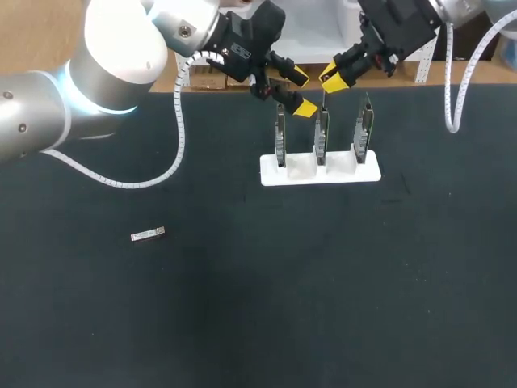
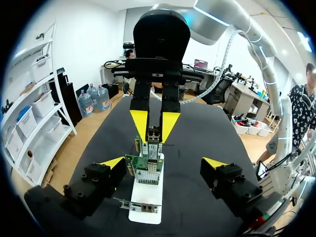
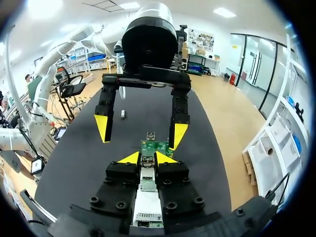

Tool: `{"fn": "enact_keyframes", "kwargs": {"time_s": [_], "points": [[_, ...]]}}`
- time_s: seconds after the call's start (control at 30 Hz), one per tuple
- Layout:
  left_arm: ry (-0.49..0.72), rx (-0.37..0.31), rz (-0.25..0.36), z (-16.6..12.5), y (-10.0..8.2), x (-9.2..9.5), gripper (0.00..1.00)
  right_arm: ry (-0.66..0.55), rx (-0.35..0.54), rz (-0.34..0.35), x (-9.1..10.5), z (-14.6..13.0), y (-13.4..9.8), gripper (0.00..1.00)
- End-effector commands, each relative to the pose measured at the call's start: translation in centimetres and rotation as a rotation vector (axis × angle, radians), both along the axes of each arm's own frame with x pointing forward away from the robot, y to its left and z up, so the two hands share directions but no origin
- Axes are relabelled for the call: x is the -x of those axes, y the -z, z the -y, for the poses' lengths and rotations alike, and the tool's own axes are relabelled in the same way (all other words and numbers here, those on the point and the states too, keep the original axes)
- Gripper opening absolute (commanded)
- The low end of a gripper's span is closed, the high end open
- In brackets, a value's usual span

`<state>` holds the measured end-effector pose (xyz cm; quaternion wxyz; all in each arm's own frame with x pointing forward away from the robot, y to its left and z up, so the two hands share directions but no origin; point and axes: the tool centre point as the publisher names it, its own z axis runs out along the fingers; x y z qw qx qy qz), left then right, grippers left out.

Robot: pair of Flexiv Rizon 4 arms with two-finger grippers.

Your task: Pick up the optical module with the left hand, and insert it into the network port with the right hand.

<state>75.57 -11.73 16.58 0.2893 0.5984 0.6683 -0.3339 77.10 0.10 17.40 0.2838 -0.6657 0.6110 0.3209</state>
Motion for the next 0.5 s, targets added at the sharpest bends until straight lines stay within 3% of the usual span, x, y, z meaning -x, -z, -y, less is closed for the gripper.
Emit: {"fn": "enact_keyframes", "kwargs": {"time_s": [0.03, 0.5], "points": [[0.002, -0.003, -0.001, 0.03, -0.01, -0.13, 1.00, -0.003, 0.002, -0.004, -0.11, -0.26, 0.09, 0.00], [0.002, -0.003, -0.001, 0.03, -0.01, -0.13, 1.00, 0.001, 0.009, -0.011, 0.00, -0.11, 0.40, 0.00]]}}
